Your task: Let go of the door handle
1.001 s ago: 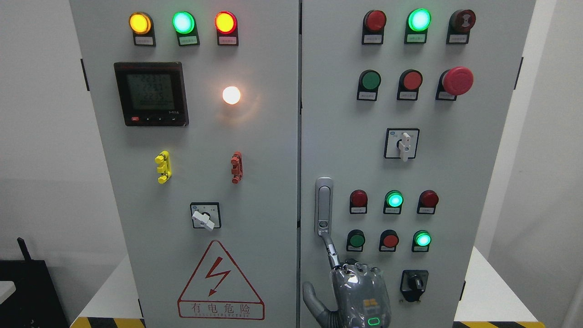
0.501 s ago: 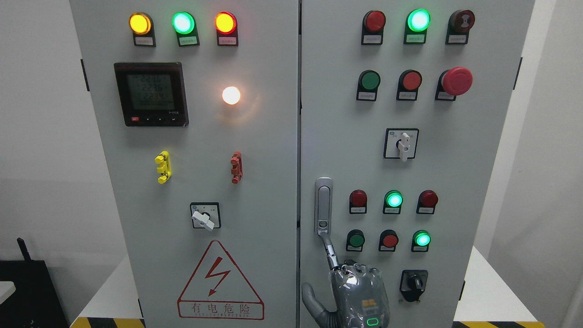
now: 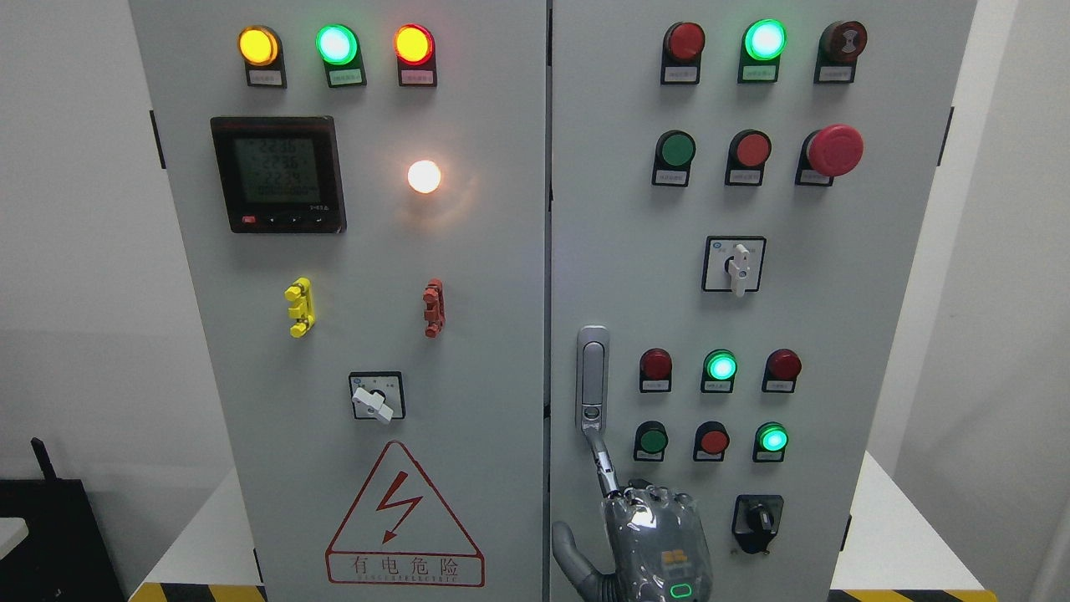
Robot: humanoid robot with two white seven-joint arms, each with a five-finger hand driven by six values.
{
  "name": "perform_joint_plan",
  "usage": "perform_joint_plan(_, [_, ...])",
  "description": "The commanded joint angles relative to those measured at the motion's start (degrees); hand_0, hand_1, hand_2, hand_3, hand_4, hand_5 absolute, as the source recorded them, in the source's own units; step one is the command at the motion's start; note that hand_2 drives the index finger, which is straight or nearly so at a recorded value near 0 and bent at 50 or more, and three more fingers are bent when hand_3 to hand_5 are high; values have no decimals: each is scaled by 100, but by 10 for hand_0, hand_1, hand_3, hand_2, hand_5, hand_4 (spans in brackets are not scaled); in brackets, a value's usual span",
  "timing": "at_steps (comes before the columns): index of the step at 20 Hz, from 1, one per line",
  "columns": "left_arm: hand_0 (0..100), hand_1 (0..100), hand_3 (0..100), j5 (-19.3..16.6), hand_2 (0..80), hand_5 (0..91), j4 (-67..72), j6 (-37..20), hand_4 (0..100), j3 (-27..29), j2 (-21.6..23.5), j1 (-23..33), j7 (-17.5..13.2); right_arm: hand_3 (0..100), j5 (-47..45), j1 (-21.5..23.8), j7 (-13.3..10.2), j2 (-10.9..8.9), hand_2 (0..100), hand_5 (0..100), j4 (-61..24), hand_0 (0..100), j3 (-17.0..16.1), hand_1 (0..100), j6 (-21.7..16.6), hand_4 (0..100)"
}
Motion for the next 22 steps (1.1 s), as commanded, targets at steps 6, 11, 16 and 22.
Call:
perform_joint_plan(6, [120,389,0,-2,0,0,-176,0,0,-3,0,0,4,1000,0,1,25,25,0,960,53,409,-5,336,20,876])
perform_joint_plan(11, [120,389,0,-2,0,0,-176,0,0,-3,0,0,4,1000,0,10,25,34,0,960,54,409,-5,337,20,877])
perform_joint_plan(16, [120,389,0,-2,0,0,-176,0,0,-3,0,0,4,1000,0,10,25,34,0,959,54,409,-5,338,20,877])
perform_joint_plan(22, [120,389,0,-2,0,0,-176,0,0,-3,0,0,4,1000,0,1,16,34,0,960,62,408,-13,338,20,877])
